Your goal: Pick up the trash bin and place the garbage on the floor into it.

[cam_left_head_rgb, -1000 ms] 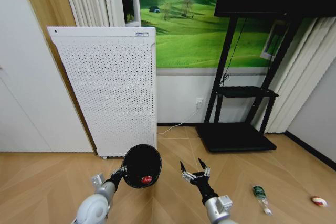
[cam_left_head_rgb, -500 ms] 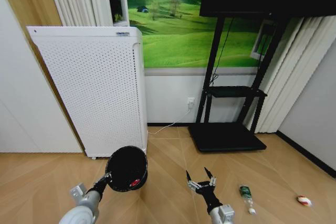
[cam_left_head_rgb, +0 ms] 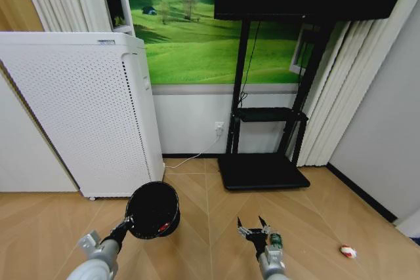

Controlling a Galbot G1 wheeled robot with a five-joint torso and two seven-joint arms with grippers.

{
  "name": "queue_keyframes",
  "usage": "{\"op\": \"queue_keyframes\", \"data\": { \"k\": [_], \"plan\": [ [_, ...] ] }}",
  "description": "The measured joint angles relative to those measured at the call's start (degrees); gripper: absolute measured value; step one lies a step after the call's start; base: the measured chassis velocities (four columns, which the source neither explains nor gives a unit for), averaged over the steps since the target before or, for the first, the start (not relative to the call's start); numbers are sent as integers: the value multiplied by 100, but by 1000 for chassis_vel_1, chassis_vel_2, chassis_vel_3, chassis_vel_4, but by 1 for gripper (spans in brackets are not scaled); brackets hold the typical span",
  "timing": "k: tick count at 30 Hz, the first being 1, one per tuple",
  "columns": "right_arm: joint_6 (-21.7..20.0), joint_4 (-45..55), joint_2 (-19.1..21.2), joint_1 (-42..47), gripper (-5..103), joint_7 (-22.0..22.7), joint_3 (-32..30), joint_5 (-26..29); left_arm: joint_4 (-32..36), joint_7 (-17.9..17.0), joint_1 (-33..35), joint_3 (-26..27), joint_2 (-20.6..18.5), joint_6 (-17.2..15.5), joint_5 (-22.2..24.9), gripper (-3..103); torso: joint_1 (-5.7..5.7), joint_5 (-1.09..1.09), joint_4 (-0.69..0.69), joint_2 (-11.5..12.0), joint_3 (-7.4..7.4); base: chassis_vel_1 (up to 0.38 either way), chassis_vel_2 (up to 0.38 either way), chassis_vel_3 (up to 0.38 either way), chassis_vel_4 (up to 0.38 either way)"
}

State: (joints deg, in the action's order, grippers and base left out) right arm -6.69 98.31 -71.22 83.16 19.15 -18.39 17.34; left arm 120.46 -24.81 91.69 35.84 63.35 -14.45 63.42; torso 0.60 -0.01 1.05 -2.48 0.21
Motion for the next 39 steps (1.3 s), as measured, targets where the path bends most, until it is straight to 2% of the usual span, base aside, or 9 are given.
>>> {"op": "queue_keyframes", "data": {
  "k": [2, 8, 12, 18, 26, 29, 31, 35, 39],
  "plan": [
    [-227, -631, 2, -322, 100, 148, 11, 364, 12, -6, 23, 46, 4, -1, 1, 3, 0, 0, -1, 0, 0, 83, 61, -55, -36],
    [-201, -1696, 12, -826, 100, 323, -89, 409, 101, 32, 175, 229, 67, -6, -2, 3, 0, 0, -1, 1, 0, 54, 49, -61, -54],
    [-104, -2055, 24, -1059, 102, 450, -239, 384, 105, 92, 240, 292, 114, -9, -23, 3, 0, 1, -1, 1, 0, 0, 0, 0, 0],
    [-59, -2365, 53, -1162, 99, 450, -374, 275, 106, 109, 213, 278, 126, -10, -20, 3, 0, 1, 0, 1, 0, 0, 0, 0, 0],
    [-158, -2750, 131, -1094, 101, 158, -445, 414, 43, 116, 151, 177, 100, -9, -27, 3, 0, 0, 0, 1, 0, 0, 0, 0, 0],
    [-291, -2680, 181, -1012, 98, 10, -444, 505, 28, 116, 130, 161, 96, -9, -27, 3, 0, 1, 1, 0, 0, 0, 0, 0, 0],
    [-484, -2525, 204, -928, 89, -65, -425, 792, 23, 115, 111, 136, 93, -8, -28, 3, 0, -1, 0, 0, 0, 0, 0, 0, 0],
    [-530, -2598, 155, -938, 86, -83, -399, 853, 30, 112, 103, 122, 93, -5, -27, 3, 0, 2, 0, 0, 0, 0, 0, 0, 0],
    [-518, -2786, 126, -992, 72, -129, -369, 816, 48, 109, 103, 131, 87, 5, -21, 3, 0, 0, 0, 1, 0, 0, 0, 0, 0]
  ]
}}
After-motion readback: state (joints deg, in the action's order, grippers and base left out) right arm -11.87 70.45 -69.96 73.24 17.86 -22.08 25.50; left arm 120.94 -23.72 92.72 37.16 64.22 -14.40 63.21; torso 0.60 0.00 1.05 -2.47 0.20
